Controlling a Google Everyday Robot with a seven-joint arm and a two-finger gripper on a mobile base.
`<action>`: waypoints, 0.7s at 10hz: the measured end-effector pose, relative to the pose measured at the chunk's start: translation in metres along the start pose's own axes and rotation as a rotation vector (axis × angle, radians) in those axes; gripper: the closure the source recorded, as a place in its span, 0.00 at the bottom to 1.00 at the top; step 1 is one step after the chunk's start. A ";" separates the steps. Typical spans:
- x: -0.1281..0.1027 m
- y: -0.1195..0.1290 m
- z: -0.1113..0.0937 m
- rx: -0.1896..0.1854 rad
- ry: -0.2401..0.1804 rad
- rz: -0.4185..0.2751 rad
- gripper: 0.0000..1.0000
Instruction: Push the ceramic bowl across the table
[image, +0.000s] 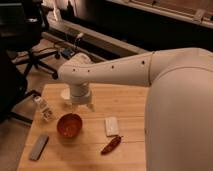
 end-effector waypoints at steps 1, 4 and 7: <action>0.000 0.000 0.000 0.000 0.000 0.000 0.35; -0.001 0.017 0.000 -0.031 -0.009 -0.052 0.35; 0.014 0.069 0.006 -0.155 0.011 -0.178 0.35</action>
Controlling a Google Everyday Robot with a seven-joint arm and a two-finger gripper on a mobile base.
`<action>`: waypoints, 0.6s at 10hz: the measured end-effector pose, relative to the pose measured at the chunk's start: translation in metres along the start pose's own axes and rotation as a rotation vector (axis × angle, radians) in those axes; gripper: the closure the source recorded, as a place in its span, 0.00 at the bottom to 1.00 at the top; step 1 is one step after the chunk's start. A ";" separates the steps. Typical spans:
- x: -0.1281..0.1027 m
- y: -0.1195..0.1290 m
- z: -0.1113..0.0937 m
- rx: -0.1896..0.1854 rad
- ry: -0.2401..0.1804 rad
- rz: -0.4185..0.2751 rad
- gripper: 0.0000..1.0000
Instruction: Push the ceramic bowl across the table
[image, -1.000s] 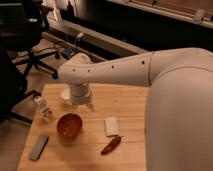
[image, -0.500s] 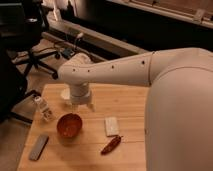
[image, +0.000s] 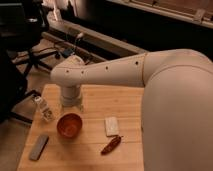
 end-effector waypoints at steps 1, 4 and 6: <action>0.007 0.016 0.006 -0.039 0.016 -0.044 0.35; 0.035 0.057 0.030 -0.118 0.084 -0.215 0.39; 0.046 0.075 0.047 -0.141 0.113 -0.337 0.57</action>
